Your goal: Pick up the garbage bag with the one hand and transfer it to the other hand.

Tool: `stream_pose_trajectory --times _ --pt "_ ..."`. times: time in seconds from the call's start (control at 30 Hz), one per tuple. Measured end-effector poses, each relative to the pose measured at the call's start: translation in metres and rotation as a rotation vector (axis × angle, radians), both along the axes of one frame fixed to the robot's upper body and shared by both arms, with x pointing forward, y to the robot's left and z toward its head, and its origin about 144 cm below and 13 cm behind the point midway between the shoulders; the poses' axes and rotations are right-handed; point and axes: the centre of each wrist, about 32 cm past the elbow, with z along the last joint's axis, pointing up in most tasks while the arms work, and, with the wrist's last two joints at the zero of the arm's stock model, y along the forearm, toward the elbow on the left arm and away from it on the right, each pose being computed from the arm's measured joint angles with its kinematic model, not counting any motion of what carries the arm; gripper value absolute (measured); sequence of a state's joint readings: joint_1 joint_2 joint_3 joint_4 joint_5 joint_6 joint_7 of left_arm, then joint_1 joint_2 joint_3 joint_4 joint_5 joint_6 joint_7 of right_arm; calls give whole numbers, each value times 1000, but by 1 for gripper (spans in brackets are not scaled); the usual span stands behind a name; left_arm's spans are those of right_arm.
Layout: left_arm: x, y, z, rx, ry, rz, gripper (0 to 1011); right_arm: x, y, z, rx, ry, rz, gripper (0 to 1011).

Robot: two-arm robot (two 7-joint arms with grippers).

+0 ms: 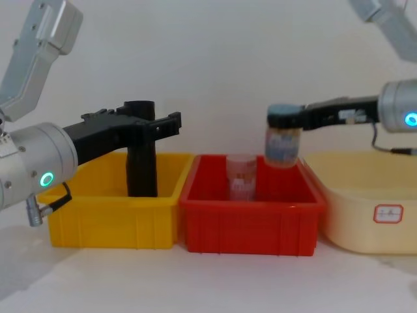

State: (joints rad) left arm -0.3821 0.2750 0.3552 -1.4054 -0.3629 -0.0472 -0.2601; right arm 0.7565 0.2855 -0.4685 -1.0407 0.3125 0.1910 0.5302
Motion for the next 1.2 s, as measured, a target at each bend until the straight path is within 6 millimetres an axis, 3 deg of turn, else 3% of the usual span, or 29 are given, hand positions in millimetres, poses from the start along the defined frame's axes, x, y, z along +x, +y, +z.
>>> stream_pose_trajectory --times 0.47,0.73,1.03,1.2 --pt "0 0 0 0 0 0 1002 -35 -41 26 -19 -105 -162 647" --pt "0 0 0 0 0 0 1002 -54 -61 21 -49 -75 -242 647" --pt "0 0 0 0 0 0 1002 -66 -71 10 -83 -29 -268 647" --pt "0 0 0 0 0 0 1002 -71 -74 4 -105 -14 -277 756"
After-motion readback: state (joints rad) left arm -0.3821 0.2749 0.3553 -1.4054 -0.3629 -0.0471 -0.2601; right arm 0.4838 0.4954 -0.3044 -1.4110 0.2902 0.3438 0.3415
